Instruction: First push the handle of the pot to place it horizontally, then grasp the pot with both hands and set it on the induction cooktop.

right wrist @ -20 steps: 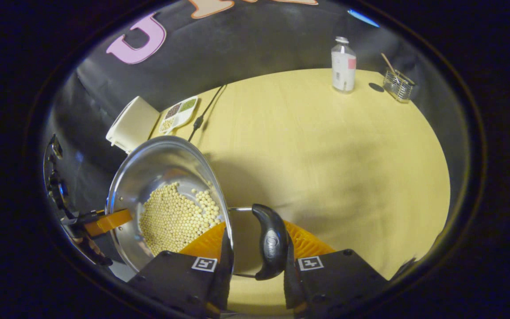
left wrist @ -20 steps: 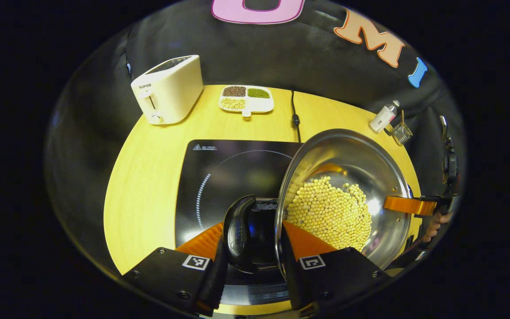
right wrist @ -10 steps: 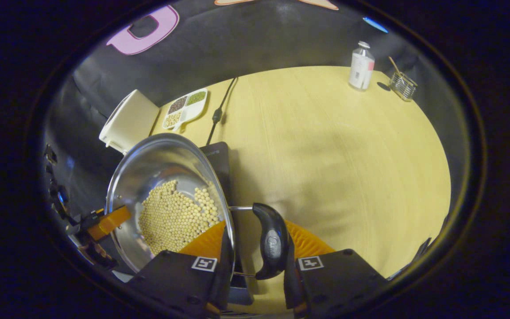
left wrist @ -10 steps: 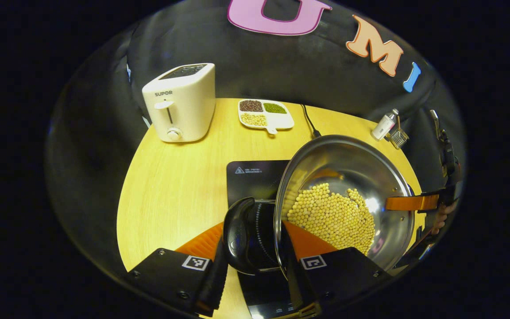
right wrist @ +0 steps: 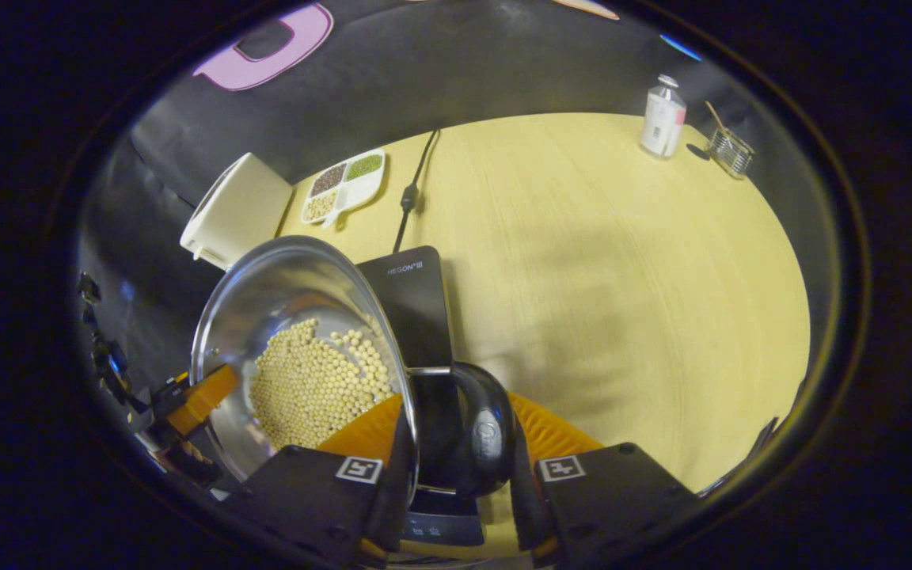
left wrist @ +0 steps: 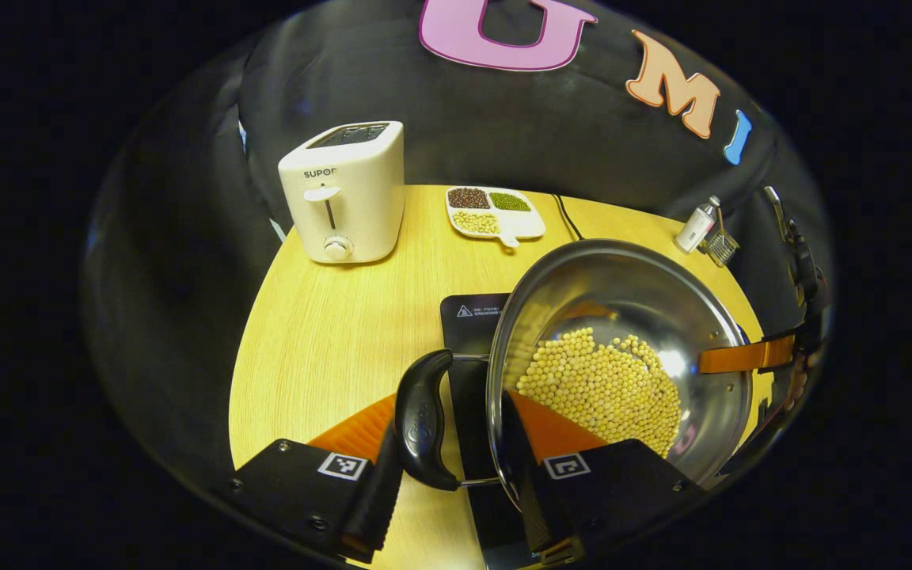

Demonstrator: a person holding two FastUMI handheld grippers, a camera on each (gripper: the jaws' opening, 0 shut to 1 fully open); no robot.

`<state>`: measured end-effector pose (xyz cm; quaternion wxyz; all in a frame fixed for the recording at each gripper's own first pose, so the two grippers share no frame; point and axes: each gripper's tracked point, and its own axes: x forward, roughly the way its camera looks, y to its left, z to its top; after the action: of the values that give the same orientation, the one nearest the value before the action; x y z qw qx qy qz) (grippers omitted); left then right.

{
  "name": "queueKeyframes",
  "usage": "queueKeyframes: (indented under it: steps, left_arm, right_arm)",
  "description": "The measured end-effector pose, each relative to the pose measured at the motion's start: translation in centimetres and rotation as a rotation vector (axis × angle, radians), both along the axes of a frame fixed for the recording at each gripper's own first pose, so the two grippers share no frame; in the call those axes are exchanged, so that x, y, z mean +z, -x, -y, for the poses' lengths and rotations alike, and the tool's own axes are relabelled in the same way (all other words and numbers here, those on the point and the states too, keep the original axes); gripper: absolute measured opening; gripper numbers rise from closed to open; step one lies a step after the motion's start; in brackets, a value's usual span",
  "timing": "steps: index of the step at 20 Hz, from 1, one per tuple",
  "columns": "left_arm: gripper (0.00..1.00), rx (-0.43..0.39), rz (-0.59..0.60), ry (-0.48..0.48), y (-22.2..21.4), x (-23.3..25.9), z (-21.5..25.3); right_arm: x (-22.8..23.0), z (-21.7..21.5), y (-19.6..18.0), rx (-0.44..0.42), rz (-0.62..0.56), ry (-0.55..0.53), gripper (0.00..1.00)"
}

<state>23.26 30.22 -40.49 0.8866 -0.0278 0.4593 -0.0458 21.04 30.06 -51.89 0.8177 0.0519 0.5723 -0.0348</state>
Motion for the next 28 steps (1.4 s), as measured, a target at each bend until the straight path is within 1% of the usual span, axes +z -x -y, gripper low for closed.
queueKeyframes:
  steps: [1, 2, 3, 4, 5, 7, 8, 9, 10, 11, 13, 14, 15, 16, 17, 18, 20, 21, 22, 23, 24, 25, 26, 27, 28]
  left_arm:
    - [0.73, 0.006, -0.055, -0.007, 1.1, -0.5, 0.3]
    - [0.83, 0.017, -0.050, -0.012, 0.8, -0.9, 0.6]
    - [0.93, 0.025, -0.019, -0.028, 0.7, -0.6, 0.5]
    - [0.92, 0.034, 0.006, -0.050, 0.6, 0.0, 0.2]
    - [0.90, 0.048, 0.037, -0.075, 0.4, 0.7, -0.3]
    - [0.89, 0.078, 0.079, -0.125, 0.2, 1.7, -1.4]
    - [0.92, 0.083, 0.086, -0.132, 0.4, 2.1, -1.6]
    - [1.00, 0.089, 0.080, -0.138, 1.0, 2.3, -1.7]
    - [1.00, 0.103, 0.077, -0.148, 1.3, 2.7, -1.7]
    - [1.00, 0.123, 0.090, -0.163, 1.6, 3.5, -1.9]
    - [1.00, 0.155, 0.127, -0.210, 2.3, 5.7, -2.1]
    - [1.00, 0.164, 0.149, -0.232, 2.7, 6.8, -1.9]
    - [0.99, 0.176, 0.169, -0.249, 3.3, 7.9, -1.4]
    - [0.99, 0.192, 0.188, -0.254, 4.1, 9.1, -0.5]
    - [0.99, 0.211, 0.206, -0.244, 4.9, 10.2, 0.9]
    - [1.00, 0.234, 0.219, -0.227, 6.1, 11.0, 2.7]
    - [1.00, 0.280, 0.233, -0.198, 8.5, 12.4, 6.3]
    - [0.99, 0.302, 0.234, -0.194, 9.7, 12.8, 8.1]
    - [0.99, 0.318, 0.232, -0.192, 11.0, 13.0, 10.0]
    - [0.99, 0.323, 0.227, -0.189, 12.2, 13.2, 12.1]
    - [0.99, 0.313, 0.222, -0.191, 13.6, 13.4, 14.0]
    - [0.99, 0.291, 0.208, -0.200, 14.7, 13.4, 16.0]
    - [0.99, 0.274, 0.200, -0.219, 15.5, 13.6, 17.7]
    - [0.99, 0.251, 0.225, -0.236, 15.8, 14.4, 19.1]
    - [0.98, 0.224, 0.255, -0.246, 15.7, 15.6, 20.6]
  right_arm:
    - [0.2, 0.1, 0.2, 0.005, 0.001, 0.004, 0.55]
    - [0.2, -0.2, 0.2, 0.015, 0.006, -0.008, 0.56]
    - [0.5, -0.5, 0.2, 0.027, 0.015, -0.021, 0.69]
    - [1.0, -0.5, 0.3, 0.034, 0.026, -0.032, 0.82]
    - [1.5, -0.4, 0.2, 0.039, 0.037, -0.035, 0.89]
    - [2.2, 0.0, 0.2, 0.055, 0.060, -0.040, 0.95]
    - [2.5, 0.1, 0.2, 0.067, 0.073, -0.047, 0.95]
    - [3.0, 0.2, 0.3, 0.079, 0.086, -0.056, 0.95]
    - [3.5, 0.3, 0.4, 0.090, 0.098, -0.065, 0.95]
    - [4.1, 0.6, 0.6, 0.101, 0.112, -0.078, 0.99]
    - [5.3, 1.2, 0.9, 0.115, 0.141, -0.107, 0.99]
    - [6.0, 1.9, 1.5, 0.124, 0.154, -0.121, 0.95]
    - [6.6, 2.7, 2.1, 0.135, 0.165, -0.138, 0.99]
    - [7.1, 3.8, 2.8, 0.147, 0.174, -0.150, 0.99]
    - [7.6, 5.3, 3.7, 0.157, 0.179, -0.156, 0.99]
    - [8.0, 6.9, 4.7, 0.164, 0.183, -0.159, 0.94]
    - [9.4, 10.9, 6.5, 0.174, 0.201, -0.164, 0.94]
    - [10.2, 13.2, 7.0, 0.177, 0.225, -0.152, 0.99]
    - [10.6, 15.6, 7.6, 0.179, 0.241, -0.137, 0.99]
    - [10.9, 17.7, 8.1, 0.173, 0.255, -0.131, 0.94]
    - [11.1, 19.5, 8.8, 0.161, 0.263, -0.129, 0.98]
    - [11.4, 21.2, 9.2, 0.147, 0.267, -0.128, 0.94]
    - [11.9, 22.7, 9.8, 0.130, 0.277, -0.132, 0.98]
    - [12.8, 23.9, 10.0, 0.119, 0.303, -0.134, 0.94]
    - [14.1, 25.0, 9.7, 0.113, 0.351, -0.124, 0.94]
